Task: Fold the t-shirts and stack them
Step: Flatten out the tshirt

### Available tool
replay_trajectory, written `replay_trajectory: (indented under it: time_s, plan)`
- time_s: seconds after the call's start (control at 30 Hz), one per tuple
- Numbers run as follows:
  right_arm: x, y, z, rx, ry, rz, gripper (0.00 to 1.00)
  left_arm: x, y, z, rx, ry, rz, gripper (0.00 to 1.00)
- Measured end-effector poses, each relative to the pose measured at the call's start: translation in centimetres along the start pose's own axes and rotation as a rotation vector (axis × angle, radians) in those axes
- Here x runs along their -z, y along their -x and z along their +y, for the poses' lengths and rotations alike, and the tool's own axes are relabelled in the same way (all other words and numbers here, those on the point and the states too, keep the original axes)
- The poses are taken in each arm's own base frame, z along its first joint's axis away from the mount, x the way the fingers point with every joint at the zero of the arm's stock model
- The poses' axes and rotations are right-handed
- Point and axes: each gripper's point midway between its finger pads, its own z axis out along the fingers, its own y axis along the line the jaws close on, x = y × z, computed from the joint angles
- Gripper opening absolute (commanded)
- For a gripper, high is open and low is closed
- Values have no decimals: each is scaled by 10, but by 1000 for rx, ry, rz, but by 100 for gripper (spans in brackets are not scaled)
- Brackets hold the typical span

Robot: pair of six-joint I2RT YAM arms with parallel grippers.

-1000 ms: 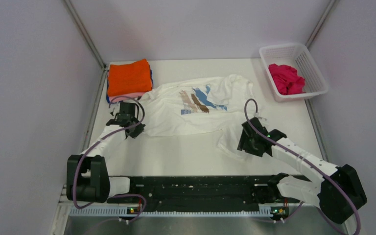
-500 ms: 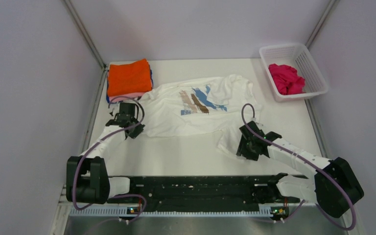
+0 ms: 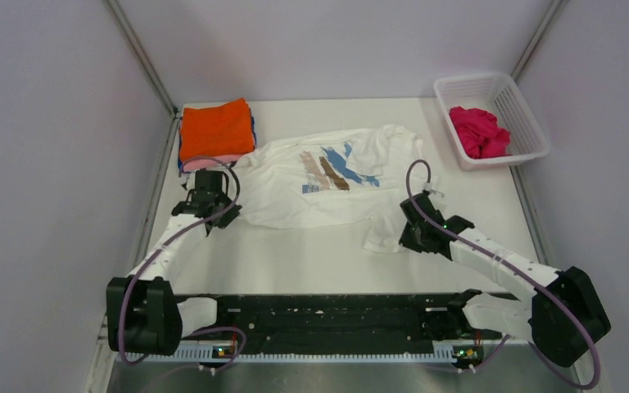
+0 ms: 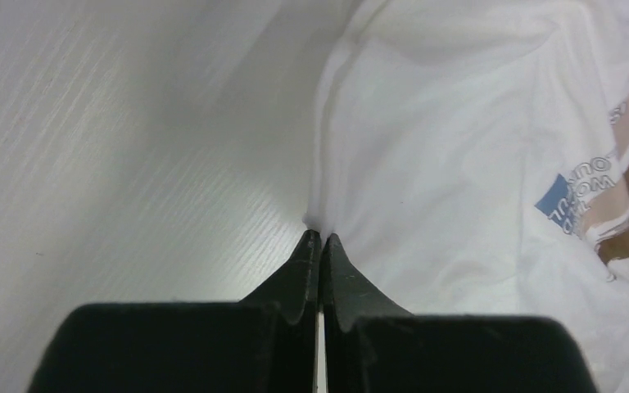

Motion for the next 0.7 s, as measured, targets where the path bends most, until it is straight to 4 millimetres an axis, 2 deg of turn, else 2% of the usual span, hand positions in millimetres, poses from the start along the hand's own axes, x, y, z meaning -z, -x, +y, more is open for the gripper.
replay_trajectory:
  time_s: [0.07, 0.17, 0.23, 0.3, 0.43, 0.5, 0.67, 0.7]
  plan:
    - [10, 26, 13, -5, 27, -85, 0, 9, 5, -9, -6, -35, -7, 0]
    - [43, 84, 41, -33, 97, -276, 0, 30, 25, -34, -8, -114, -46, 0]
    - [75, 126, 52, -64, 129, -426, 0, 49, 44, -53, -4, -181, -95, 0]
    - [117, 165, 58, -95, 161, -576, 0, 78, 65, -75, -4, -270, -161, 0]
    - [185, 209, 60, -135, 207, -762, 0, 147, 105, -105, 0, -425, -309, 0]
    - [227, 230, 60, -149, 240, -853, 0, 181, 122, -116, -3, -490, -379, 0]
    - [317, 262, 58, -152, 328, -1013, 0, 283, 159, -133, -17, -644, -558, 0]
    - [338, 266, 58, -148, 356, -1042, 0, 295, 163, -135, -19, -661, -580, 0]
